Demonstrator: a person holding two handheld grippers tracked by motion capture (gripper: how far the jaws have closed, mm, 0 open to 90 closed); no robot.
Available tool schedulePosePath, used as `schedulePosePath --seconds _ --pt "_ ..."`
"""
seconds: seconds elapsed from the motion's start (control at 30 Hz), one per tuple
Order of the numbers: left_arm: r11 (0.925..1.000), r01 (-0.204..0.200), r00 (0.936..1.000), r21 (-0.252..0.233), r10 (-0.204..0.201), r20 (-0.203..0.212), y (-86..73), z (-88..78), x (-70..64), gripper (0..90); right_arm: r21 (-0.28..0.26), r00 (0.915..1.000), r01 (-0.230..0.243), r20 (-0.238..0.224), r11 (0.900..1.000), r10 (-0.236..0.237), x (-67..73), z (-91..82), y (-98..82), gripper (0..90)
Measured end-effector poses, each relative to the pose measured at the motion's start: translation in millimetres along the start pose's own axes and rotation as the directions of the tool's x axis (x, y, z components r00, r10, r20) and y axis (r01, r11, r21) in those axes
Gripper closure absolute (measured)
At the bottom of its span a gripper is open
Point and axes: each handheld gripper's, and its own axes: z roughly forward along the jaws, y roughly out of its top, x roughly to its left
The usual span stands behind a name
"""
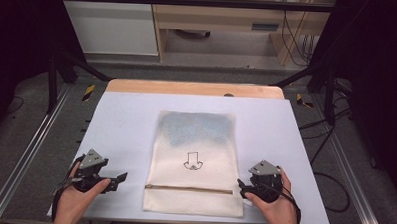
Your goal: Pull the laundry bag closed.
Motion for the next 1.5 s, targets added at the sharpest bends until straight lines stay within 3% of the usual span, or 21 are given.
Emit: schedulePosePath --seconds 0.1,0.13,0.2,0.23,0.37,0.5,0.63,0.67,0.77,0.8,0.87,0.93,0.97,1.0,1.03,1.07,1.17,1.2,1.3,1.33,1.5 --pt "0.9997 0.005 1.0000 0.022 -0.005 0.001 -1.2 2.2 -1.4 14.9 0.000 0.9999 0.005 -0.011 1.000 -0.005 1.6 -0.3 0.6 11.9" --pt "0.9999 -0.006 0.9994 0.011 0.006 -0.034 0.3 4.8 -2.4 12.3 -0.005 0.9997 0.014 -0.021 1.000 -0.014 3.3 -0.2 1.3 11.9" --pt "0.9999 -0.009 0.9990 0.013 0.009 -0.044 0.8 6.7 -3.0 11.2 -0.001 0.9996 0.020 -0.022 1.000 -0.020 3.9 -0.1 1.4 12.1" --pt "0.9988 -0.020 0.9984 0.046 0.022 -0.051 0.8 11.0 -2.7 11.2 0.000 0.9995 0.020 -0.026 1.000 -0.020 4.3 0.4 1.6 12.1" --pt "0.9968 -0.020 0.9982 0.078 0.024 -0.054 -1.1 14.5 -1.6 10.9 0.007 0.9993 0.015 -0.034 1.000 -0.014 3.4 1.1 1.6 12.2" --pt "0.9945 -0.015 0.9975 0.103 0.022 -0.066 -1.4 16.0 -1.9 9.9 0.012 0.9966 0.020 -0.081 1.000 -0.019 5.2 1.0 3.2 11.5" --pt "0.9918 -0.027 0.9970 0.125 0.035 -0.069 -2.0 17.1 -2.4 9.9 0.028 0.9901 0.067 -0.125 0.997 -0.063 14.6 3.1 12.3 12.2" --pt "0.9913 -0.024 0.9971 0.129 0.033 -0.068 -2.5 17.7 -2.8 9.9 0.031 0.9837 0.098 -0.154 0.995 -0.093 21.2 3.5 20.8 12.7" --pt "0.9906 -0.028 0.9971 0.134 0.038 -0.067 -2.5 17.4 -3.1 9.9 0.037 0.9774 0.131 -0.172 0.991 -0.123 29.4 4.1 30.8 14.5" --pt "0.9904 -0.031 0.9969 0.135 0.040 -0.067 -2.5 17.3 -3.1 9.9 0.037 0.9692 0.160 -0.195 0.986 -0.150 37.0 5.7 40.5 15.9" --pt "0.9911 -0.032 0.9969 0.129 0.041 -0.067 -2.6 17.1 -2.9 9.8 0.034 0.9659 0.169 -0.204 0.985 -0.159 39.8 6.4 44.2 16.5" --pt "0.9917 -0.030 0.9969 0.125 0.039 -0.069 -2.8 16.9 -2.6 9.7 0.036 0.9520 0.204 -0.240 0.978 -0.189 51.5 9.5 59.4 18.4" --pt "0.9917 -0.030 0.9969 0.125 0.039 -0.069 -2.8 16.9 -2.6 9.7 0.036 0.9520 0.204 -0.240 0.978 -0.189 51.5 9.5 59.4 18.4" --pt "0.9916 -0.031 0.9969 0.126 0.039 -0.068 -2.8 16.8 -2.2 9.7 0.035 0.9390 0.239 -0.263 0.971 -0.221 58.3 10.0 69.9 22.4" --pt "0.9916 -0.031 0.9969 0.126 0.039 -0.068 -2.8 16.8 -2.2 9.5 0.035 0.9390 0.239 -0.263 0.971 -0.221 58.3 10.0 69.9 22.4" --pt "0.9917 -0.033 0.9967 0.124 0.042 -0.069 -2.8 16.8 -2.0 9.2 0.034 0.9284 0.261 -0.283 0.965 -0.241 64.8 10.1 80.4 22.1" --pt "0.9917 -0.037 0.9966 0.123 0.045 -0.068 -2.7 16.7 -2.0 9.1 0.037 0.9192 0.277 -0.301 0.960 -0.253 70.4 10.5 90.4 23.6" --pt "0.9922 -0.035 0.9965 0.120 0.044 -0.071 -2.5 16.5 -1.8 8.9 0.048 0.9100 0.300 -0.314 0.953 -0.271 75.0 11.4 99.8 23.8" --pt "0.9925 -0.037 0.9961 0.117 0.046 -0.075 -2.0 15.8 -1.7 8.9 0.053 0.9057 0.318 -0.312 0.947 -0.287 79.6 12.8 108.5 23.8" --pt "0.9925 -0.039 0.9954 0.116 0.048 -0.083 -2.0 15.6 -1.3 8.9 0.054 0.8948 0.347 -0.318 0.936 -0.313 84.0 14.5 116.4 23.0" --pt "0.9934 -0.032 0.9936 0.111 0.044 -0.105 -1.5 14.9 0.1 9.0 0.056 0.8789 0.386 -0.326 0.921 -0.348 93.5 17.6 129.1 22.3"
